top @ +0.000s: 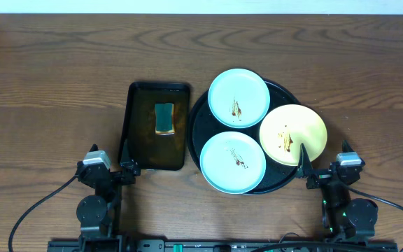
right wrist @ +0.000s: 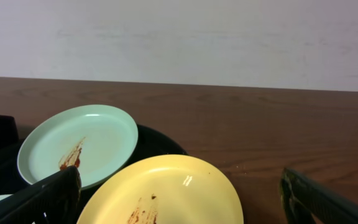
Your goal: Clean dirty plates on tray and stack at the side
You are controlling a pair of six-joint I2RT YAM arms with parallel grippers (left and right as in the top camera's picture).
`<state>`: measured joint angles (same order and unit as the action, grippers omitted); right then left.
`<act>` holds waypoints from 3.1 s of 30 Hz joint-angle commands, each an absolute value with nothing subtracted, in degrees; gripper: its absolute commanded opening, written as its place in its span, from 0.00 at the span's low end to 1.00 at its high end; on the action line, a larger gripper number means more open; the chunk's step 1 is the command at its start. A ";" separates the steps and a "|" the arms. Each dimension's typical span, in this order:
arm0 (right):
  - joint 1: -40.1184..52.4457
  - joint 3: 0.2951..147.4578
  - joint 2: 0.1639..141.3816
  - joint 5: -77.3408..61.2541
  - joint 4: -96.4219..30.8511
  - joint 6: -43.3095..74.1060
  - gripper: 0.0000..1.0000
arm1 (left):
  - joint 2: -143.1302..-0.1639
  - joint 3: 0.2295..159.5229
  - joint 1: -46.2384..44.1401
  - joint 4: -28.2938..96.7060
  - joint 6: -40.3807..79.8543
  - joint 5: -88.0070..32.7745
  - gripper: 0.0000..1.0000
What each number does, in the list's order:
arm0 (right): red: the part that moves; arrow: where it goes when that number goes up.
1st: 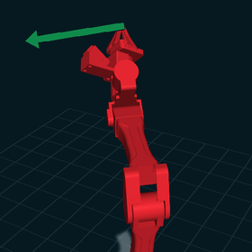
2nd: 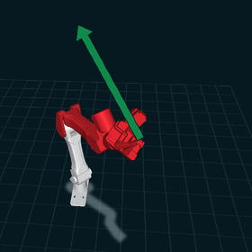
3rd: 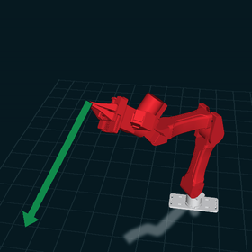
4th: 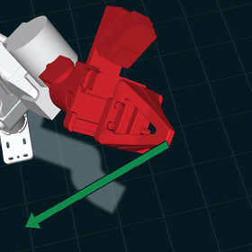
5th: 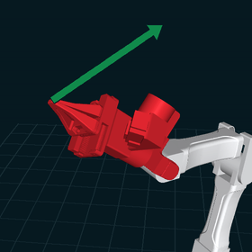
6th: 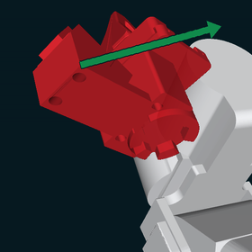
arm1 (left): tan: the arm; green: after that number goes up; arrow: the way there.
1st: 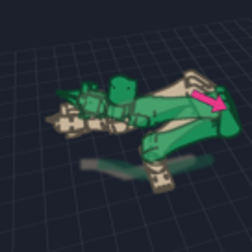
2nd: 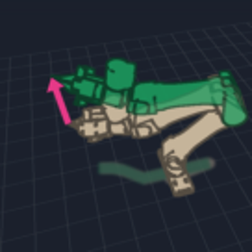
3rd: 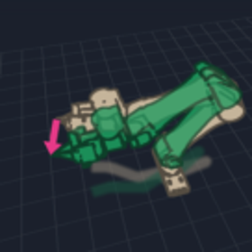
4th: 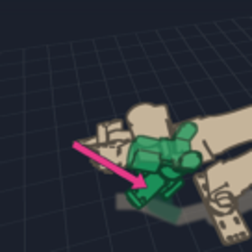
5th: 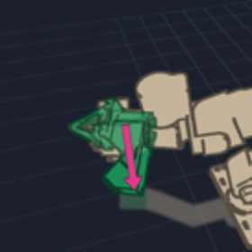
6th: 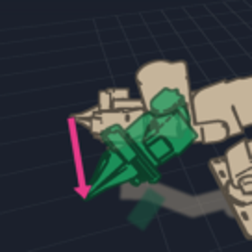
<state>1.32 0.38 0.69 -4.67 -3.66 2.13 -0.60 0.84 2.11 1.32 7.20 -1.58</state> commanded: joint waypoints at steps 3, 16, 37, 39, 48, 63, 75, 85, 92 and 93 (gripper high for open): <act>1.91 0.32 0.38 -4.36 -3.92 2.07 0.99 | -0.23 0.23 2.35 4.05 6.24 -0.84 0.82; 1.91 0.32 0.38 -4.36 -3.92 2.07 0.99 | -0.23 0.23 2.35 4.05 6.24 -0.84 0.82; 1.91 0.32 0.38 -4.36 -3.92 2.07 0.99 | -0.23 0.23 2.35 4.05 6.24 -0.84 0.82; 1.91 0.32 0.38 -4.36 -3.92 2.07 0.99 | -0.23 0.23 2.35 4.05 6.24 -0.84 0.82; 1.91 0.32 0.38 -4.36 -3.90 2.07 0.99 | -0.23 0.23 2.35 4.05 6.24 -0.84 0.82; 1.91 0.32 0.38 -4.97 -3.90 2.20 0.99 | -0.23 0.23 2.33 4.08 6.28 -0.95 0.82; 1.91 0.34 1.15 -2.79 -4.08 5.37 0.99 | -2.39 0.23 2.35 4.08 6.24 -0.84 0.82; 1.89 7.27 9.47 -1.41 -13.85 8.12 0.99 | -11.64 5.32 2.33 6.57 6.22 -0.84 0.82; 1.89 21.19 25.10 0.05 -21.56 8.14 0.99 | -25.69 18.70 2.33 14.72 6.22 -0.86 0.82; 1.89 23.38 27.86 -0.30 -23.16 8.12 0.99 | -28.05 20.99 2.35 16.60 6.24 -0.86 0.82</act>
<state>1.32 16.34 20.58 -0.80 -20.01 7.22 -22.00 13.34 2.15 13.28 7.18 -1.30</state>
